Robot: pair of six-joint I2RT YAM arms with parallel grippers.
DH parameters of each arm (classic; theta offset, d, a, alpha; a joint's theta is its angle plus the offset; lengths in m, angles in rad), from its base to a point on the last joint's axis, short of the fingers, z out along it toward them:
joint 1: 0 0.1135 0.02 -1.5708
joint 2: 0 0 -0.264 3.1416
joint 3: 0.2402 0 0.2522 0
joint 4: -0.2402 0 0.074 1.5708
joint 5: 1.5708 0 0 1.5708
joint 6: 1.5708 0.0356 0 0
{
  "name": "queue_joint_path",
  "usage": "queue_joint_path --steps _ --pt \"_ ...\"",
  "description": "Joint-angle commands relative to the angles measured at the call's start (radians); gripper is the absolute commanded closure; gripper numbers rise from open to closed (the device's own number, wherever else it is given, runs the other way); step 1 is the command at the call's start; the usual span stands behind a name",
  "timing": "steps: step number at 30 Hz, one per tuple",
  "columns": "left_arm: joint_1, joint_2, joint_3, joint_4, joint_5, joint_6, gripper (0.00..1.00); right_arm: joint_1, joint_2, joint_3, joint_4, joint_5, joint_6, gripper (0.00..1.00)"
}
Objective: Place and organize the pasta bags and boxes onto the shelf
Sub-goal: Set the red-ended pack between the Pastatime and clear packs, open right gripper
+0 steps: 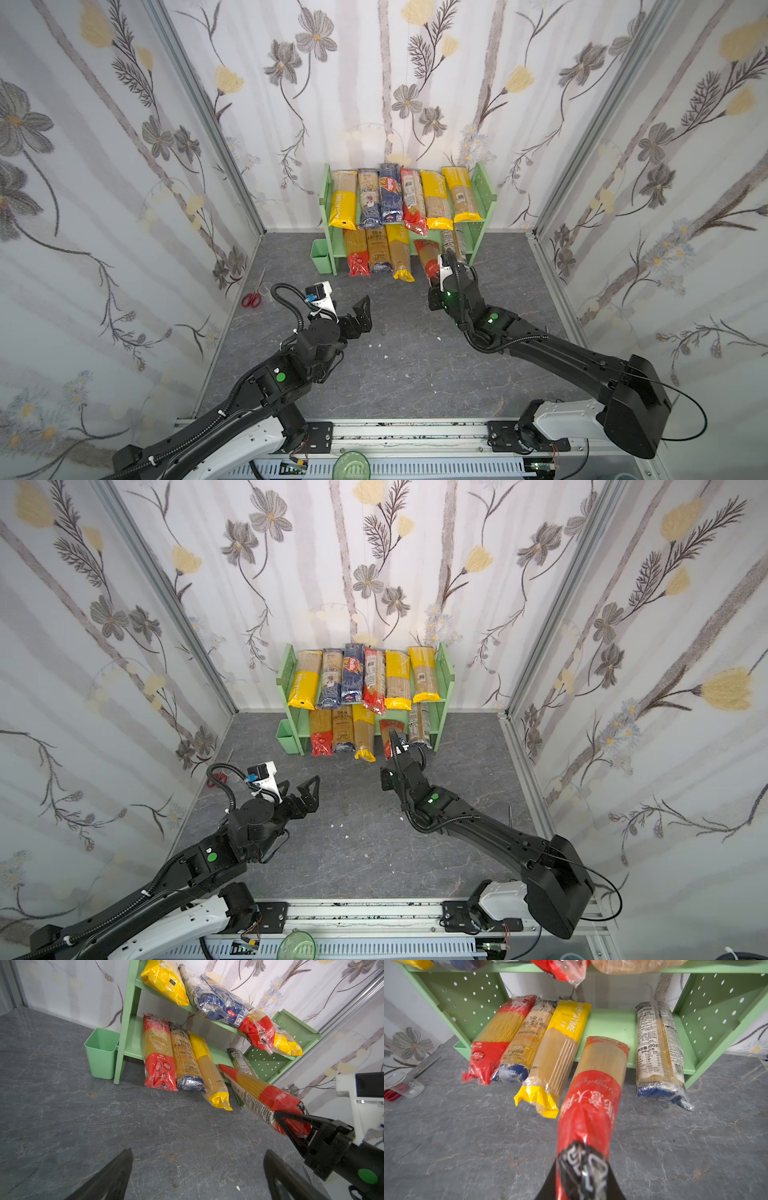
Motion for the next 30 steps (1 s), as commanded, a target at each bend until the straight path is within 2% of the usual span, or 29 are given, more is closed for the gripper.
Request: queue_joint_path --steps 1,8,13,17,19,20,21,30 --pt "0.017 0.007 0.016 0.008 -0.01 0.023 0.0 -0.038 0.065 0.023 0.21 -0.04 -0.026 1.0" --pt "0.053 -0.009 0.009 0.008 -0.006 0.036 0.0 -0.098 0.232 0.091 0.211 -0.098 -0.019 1.0" --pt "0.075 -0.009 0.011 0.009 0.001 0.049 0.0 -0.12 0.321 0.129 0.205 -0.117 -0.005 0.95" --pt "0.088 0.007 0.016 0.01 0.003 0.054 0.0 -0.14 0.38 0.162 0.186 -0.141 0.017 0.85" --pt "0.092 0.018 0.02 0.011 0.008 0.056 0.0 -0.149 0.402 0.18 0.177 -0.151 0.02 0.75" --pt "0.097 0.023 0.021 0.011 0.008 0.057 0.0 -0.153 0.412 0.19 0.174 -0.155 0.019 0.65" --pt "0.099 0.028 0.024 0.013 0.008 0.058 0.0 -0.156 0.422 0.201 0.168 -0.153 0.017 0.63" --pt "0.119 0.082 0.045 0.023 0.022 0.067 0.0 -0.195 0.501 0.294 0.119 -0.163 0.005 0.61"
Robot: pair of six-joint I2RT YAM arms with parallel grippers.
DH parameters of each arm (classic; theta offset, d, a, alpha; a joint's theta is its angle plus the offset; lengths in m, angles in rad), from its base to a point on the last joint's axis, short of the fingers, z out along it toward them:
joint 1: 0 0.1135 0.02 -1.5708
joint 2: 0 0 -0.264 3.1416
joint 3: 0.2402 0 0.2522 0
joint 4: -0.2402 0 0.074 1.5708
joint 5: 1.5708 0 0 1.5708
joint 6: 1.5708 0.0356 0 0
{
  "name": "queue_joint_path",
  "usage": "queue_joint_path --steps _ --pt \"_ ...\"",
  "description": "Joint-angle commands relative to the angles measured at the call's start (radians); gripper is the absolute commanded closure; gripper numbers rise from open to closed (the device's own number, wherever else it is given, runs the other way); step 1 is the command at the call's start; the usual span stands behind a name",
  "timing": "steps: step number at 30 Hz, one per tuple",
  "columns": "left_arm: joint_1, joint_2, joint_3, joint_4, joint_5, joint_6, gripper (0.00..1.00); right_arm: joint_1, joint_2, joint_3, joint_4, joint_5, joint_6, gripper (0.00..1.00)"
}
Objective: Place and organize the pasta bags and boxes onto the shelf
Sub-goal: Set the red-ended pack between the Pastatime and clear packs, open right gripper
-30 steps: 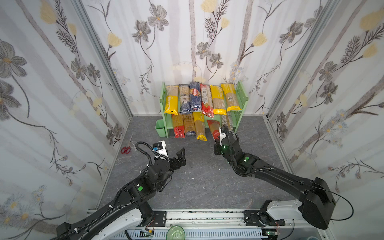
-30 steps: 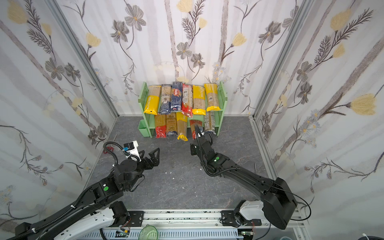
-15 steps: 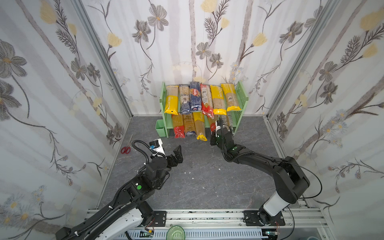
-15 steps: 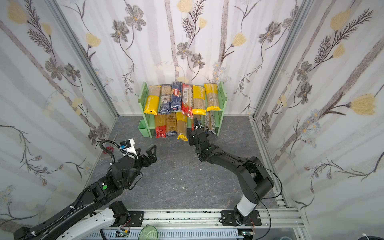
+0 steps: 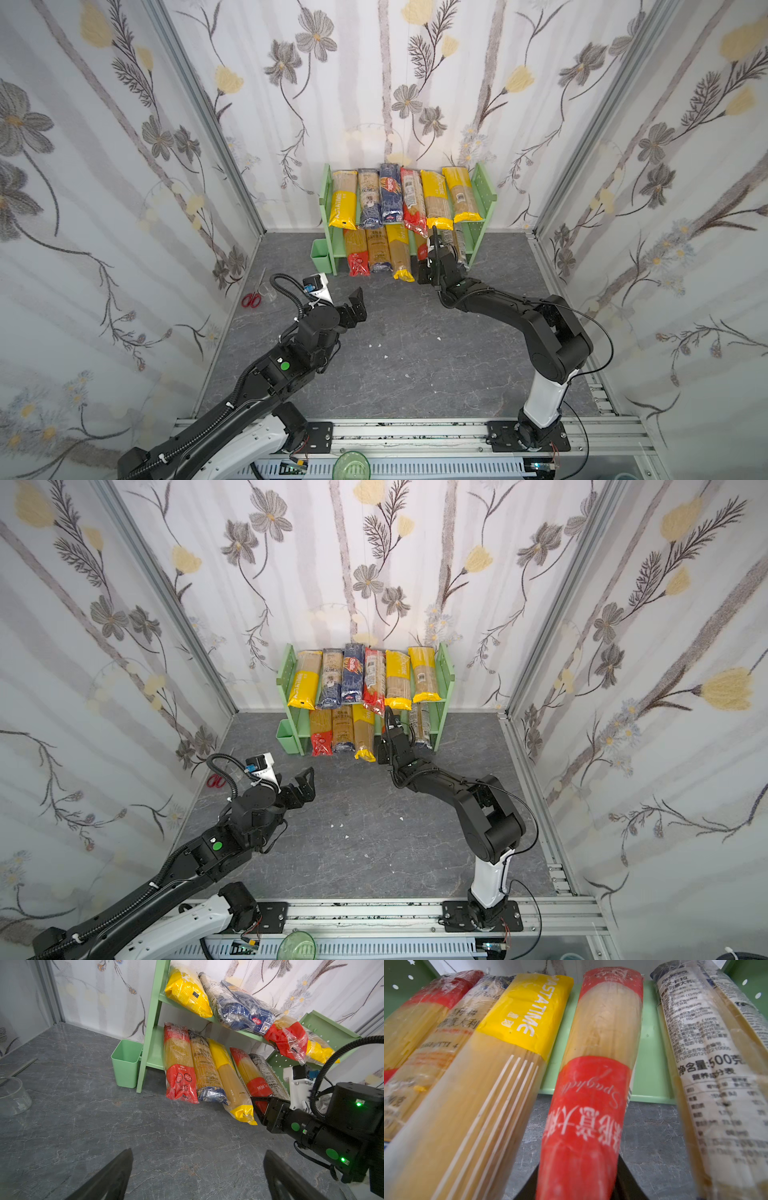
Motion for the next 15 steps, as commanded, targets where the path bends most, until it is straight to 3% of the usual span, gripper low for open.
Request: queue_joint_path --steps 1,6,7,12,15 --pt "0.008 0.013 0.014 0.024 0.008 0.01 0.0 -0.009 0.021 0.03 -0.022 0.003 -0.007 0.62" --pt "0.016 0.015 0.019 0.028 0.017 0.017 0.0 -0.024 0.047 0.065 -0.027 -0.008 -0.021 0.6" --pt "0.019 0.015 0.019 0.027 0.02 0.018 0.0 -0.025 0.051 0.073 -0.028 -0.007 -0.024 0.56" --pt "0.025 0.015 0.013 0.027 0.028 0.014 0.0 -0.029 0.037 0.072 -0.026 -0.006 -0.025 0.29" --pt "0.029 0.012 0.005 0.028 0.028 0.0 0.0 -0.029 -0.003 0.037 -0.005 -0.036 -0.019 0.06"
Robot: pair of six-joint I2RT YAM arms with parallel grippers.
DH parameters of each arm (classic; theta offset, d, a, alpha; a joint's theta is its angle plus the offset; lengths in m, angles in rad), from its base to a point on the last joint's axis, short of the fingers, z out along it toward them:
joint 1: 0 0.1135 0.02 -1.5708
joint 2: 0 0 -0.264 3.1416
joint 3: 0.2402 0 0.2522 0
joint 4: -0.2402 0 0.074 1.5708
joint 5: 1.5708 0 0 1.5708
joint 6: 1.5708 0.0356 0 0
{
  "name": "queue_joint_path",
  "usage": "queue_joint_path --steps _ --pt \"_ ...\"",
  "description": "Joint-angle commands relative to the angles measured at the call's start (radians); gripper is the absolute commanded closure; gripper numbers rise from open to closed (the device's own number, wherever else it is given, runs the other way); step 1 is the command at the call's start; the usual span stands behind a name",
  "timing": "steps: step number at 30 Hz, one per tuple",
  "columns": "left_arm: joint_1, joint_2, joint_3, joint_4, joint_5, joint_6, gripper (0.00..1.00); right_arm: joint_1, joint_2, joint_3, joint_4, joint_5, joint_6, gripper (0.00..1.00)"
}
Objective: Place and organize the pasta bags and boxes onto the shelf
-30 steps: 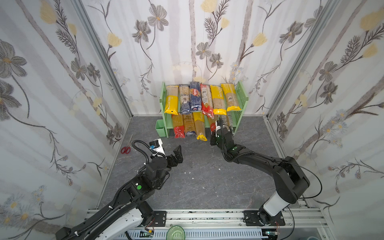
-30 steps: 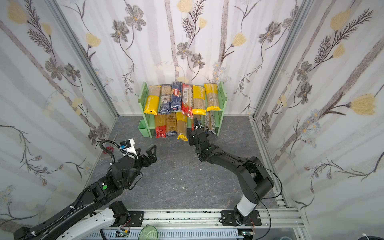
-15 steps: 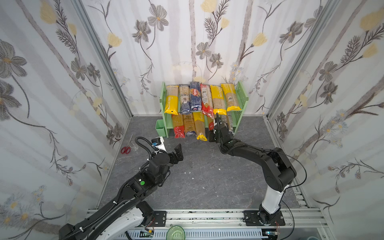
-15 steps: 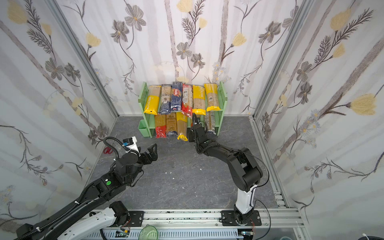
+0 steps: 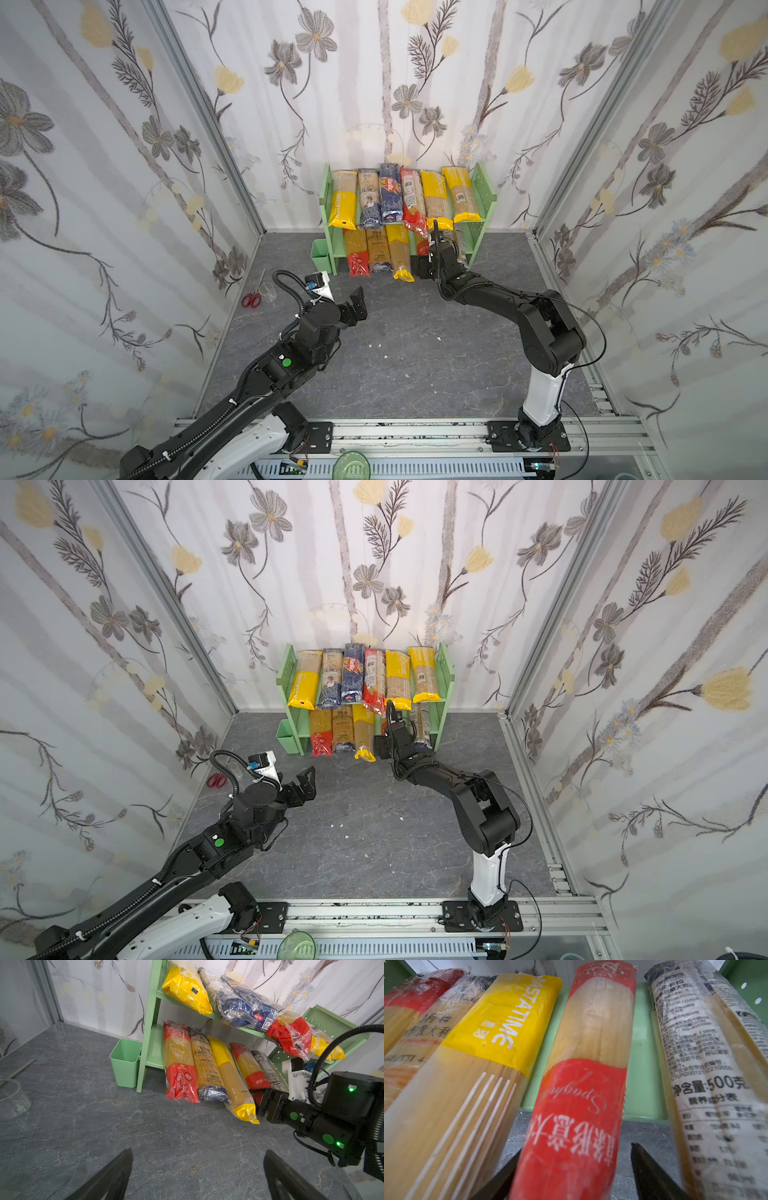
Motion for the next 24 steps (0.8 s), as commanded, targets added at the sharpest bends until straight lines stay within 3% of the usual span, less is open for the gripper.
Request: queue_joint_path --steps 1,14,19,24 --pt "0.004 -0.004 -0.005 0.026 -0.005 -0.02 0.0 0.0 -0.043 -0.026 0.039 -0.03 -0.002 0.01" --pt "0.015 -0.05 -0.039 0.024 0.038 -0.01 0.0 0.016 -0.217 -0.116 -0.085 -0.103 0.035 0.0" --pt "0.018 -0.069 -0.073 0.025 0.054 0.045 0.0 0.039 -0.361 -0.225 -0.104 -0.162 0.031 0.0" --pt "0.017 -0.114 -0.116 0.025 0.009 0.056 0.0 0.06 -0.575 -0.379 -0.136 -0.108 0.011 0.0"
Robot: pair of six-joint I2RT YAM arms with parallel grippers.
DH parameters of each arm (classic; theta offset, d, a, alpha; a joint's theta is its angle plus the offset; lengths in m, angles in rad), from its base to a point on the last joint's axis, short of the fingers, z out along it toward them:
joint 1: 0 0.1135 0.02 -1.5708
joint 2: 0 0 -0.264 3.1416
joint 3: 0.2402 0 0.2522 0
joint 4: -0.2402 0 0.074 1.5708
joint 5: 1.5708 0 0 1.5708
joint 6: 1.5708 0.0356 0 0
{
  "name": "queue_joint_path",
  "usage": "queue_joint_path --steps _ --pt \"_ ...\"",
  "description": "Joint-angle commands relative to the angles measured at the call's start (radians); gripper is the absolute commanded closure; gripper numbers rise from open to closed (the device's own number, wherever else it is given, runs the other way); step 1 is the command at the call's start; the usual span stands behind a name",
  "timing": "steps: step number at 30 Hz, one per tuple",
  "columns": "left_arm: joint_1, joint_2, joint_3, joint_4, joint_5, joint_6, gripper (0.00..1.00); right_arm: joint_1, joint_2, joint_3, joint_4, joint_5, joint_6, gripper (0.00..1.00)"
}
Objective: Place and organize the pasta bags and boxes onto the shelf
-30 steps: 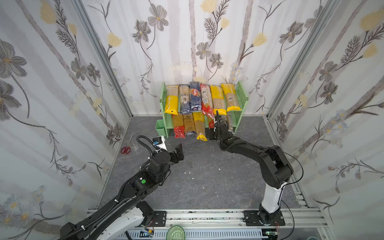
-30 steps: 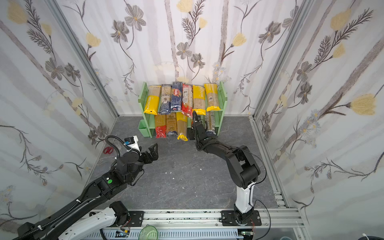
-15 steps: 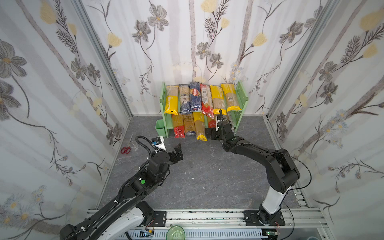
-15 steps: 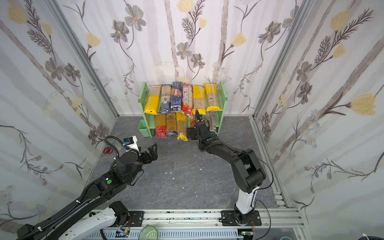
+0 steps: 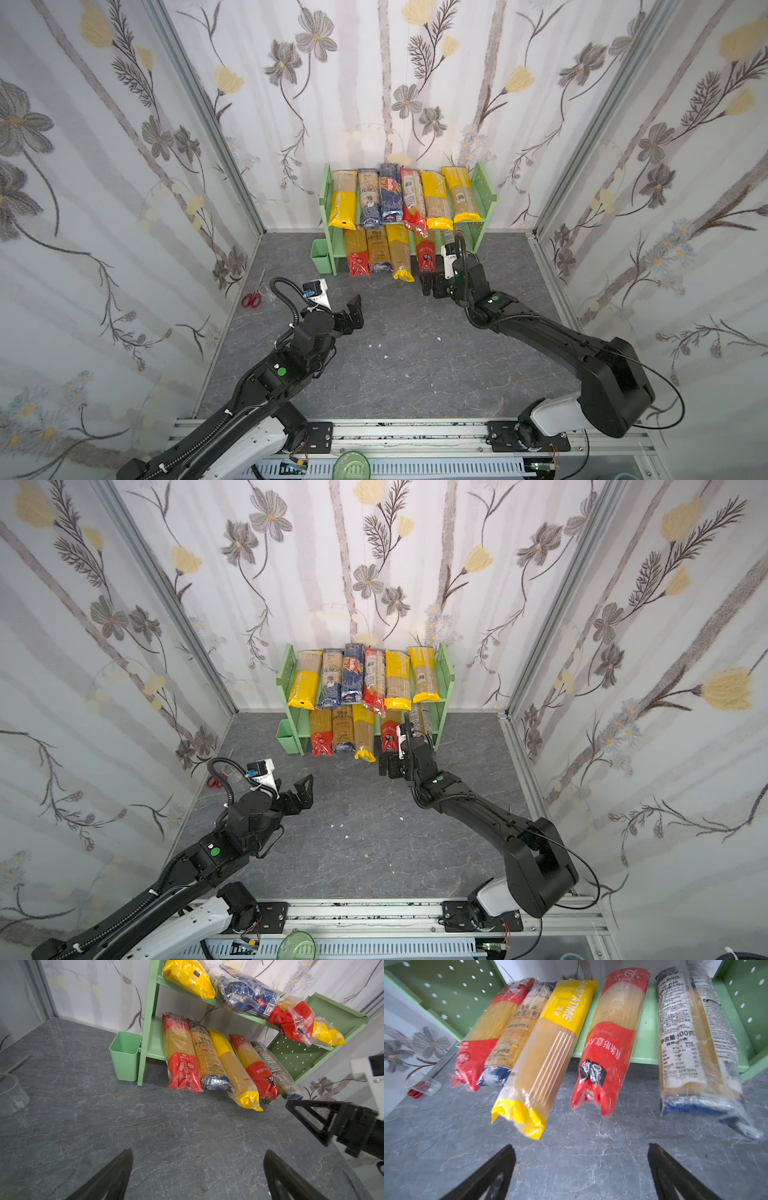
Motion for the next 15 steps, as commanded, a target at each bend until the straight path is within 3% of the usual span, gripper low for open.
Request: queue_joint_path --steps 1,11,15 --pt "0.002 -0.018 -0.021 0.019 -0.049 0.023 0.0 0.008 -0.103 -0.068 -0.026 0.047 -0.017 0.0" --pt "0.001 0.107 -0.047 0.028 -0.097 -0.007 0.0 0.002 -0.426 -0.303 -0.13 0.342 0.06 0.0" --pt "0.002 0.116 -0.079 0.063 -0.1 0.008 0.0 -0.03 -0.52 -0.353 -0.153 0.359 0.065 0.0"
